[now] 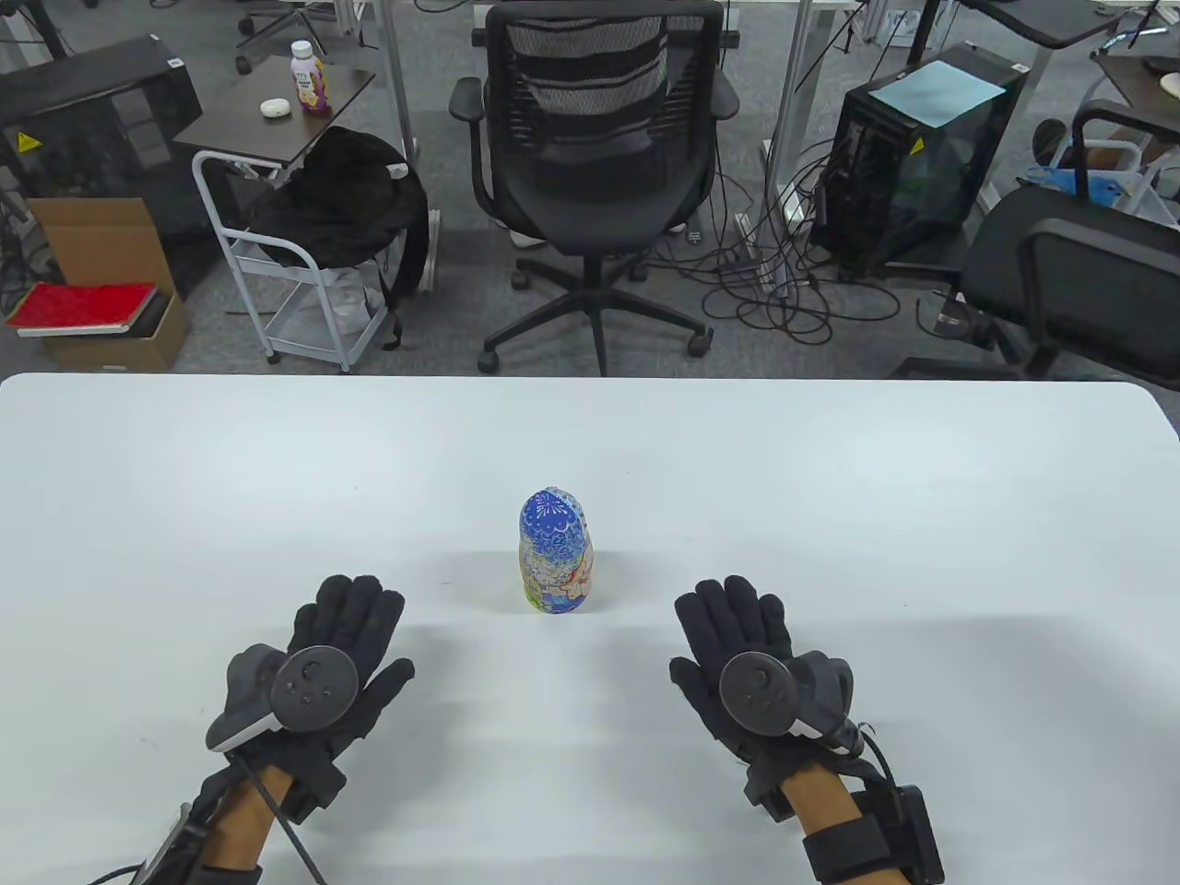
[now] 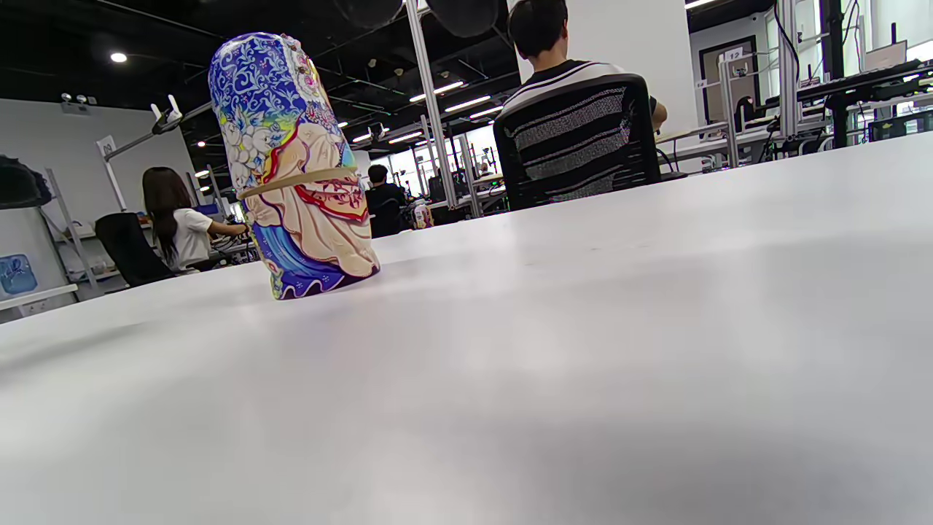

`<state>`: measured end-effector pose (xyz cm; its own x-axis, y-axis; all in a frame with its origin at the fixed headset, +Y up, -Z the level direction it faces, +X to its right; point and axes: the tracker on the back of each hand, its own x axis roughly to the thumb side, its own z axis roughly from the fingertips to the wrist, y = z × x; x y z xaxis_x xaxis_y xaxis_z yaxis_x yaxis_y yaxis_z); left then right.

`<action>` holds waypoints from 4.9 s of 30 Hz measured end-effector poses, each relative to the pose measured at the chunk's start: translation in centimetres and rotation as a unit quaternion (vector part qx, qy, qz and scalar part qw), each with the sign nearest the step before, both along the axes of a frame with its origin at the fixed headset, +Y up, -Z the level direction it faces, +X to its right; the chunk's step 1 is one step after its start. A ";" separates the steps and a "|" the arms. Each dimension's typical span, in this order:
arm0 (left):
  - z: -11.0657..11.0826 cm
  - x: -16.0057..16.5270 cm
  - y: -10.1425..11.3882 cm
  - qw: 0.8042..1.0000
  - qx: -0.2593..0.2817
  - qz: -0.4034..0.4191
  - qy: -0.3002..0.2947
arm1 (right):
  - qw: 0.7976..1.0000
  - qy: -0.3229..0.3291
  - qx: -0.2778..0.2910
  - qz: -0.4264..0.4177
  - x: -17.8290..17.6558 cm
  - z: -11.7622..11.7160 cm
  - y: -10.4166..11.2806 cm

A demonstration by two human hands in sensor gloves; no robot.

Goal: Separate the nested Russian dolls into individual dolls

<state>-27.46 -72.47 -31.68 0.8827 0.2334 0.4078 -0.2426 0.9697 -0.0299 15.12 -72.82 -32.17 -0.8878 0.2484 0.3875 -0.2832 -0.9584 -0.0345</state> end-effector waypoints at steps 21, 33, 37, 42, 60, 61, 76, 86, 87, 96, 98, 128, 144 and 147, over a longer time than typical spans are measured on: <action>-5.2 7.0 4.7 0.996 0.015 0.086 0.004 | 1.000 0.014 -0.016 -0.011 -0.2 -0.1 -0.1; -10.7 13.1 4.6 0.994 0.012 0.104 0.039 | 0.999 0.034 -0.030 -0.013 -0.9 0.1 -0.5; -11.3 13.8 3.6 0.989 0.012 0.142 0.039 | 0.999 0.038 -0.033 -0.014 -1.1 0.1 -0.6; -11.6 14.3 2.1 0.982 0.041 0.176 0.063 | 0.998 0.048 -0.031 -0.008 -1.8 0.3 -0.6; -5.5 12.6 5.3 0.963 0.065 0.262 -0.005 | 0.997 0.030 -0.055 -0.036 -5.0 -1.0 0.6; -5.0 12.4 5.5 0.961 0.066 0.270 -0.013 | 0.996 0.031 -0.065 -0.050 -5.6 -1.1 0.6; -0.6 9.7 5.9 0.944 0.102 0.309 -0.059 | 0.973 0.075 -0.073 -0.205 -11.1 -1.6 -1.8; -0.6 10.3 5.1 0.922 0.060 0.372 -0.088 | 0.959 0.095 -0.018 -0.266 -11.1 -0.5 -1.6; -0.6 10.5 4.9 0.922 0.049 0.374 -0.088 | 0.958 0.096 -0.018 -0.268 -11.1 -0.4 -1.5; -0.7 11.2 5.3 0.914 0.072 0.385 -0.103 | 0.945 0.113 -0.038 -0.303 -10.5 -0.6 -1.7; -0.8 10.9 5.2 0.907 0.055 0.403 -0.112 | 0.947 0.121 -0.036 -0.297 -10.4 -0.5 -1.4; 0.5 4.1 8.3 0.883 0.109 0.447 -0.094 | 0.956 0.153 -0.026 -0.249 -9.2 -0.3 -1.3; -1.0 -4.5 1.9 0.972 0.076 0.204 0.089 | 0.950 0.140 -0.023 -0.278 -7.8 -0.3 -1.5; -1.4 -5.3 0.9 0.973 0.049 0.188 0.123 | 0.951 0.137 -0.023 -0.277 -7.4 -0.3 -1.6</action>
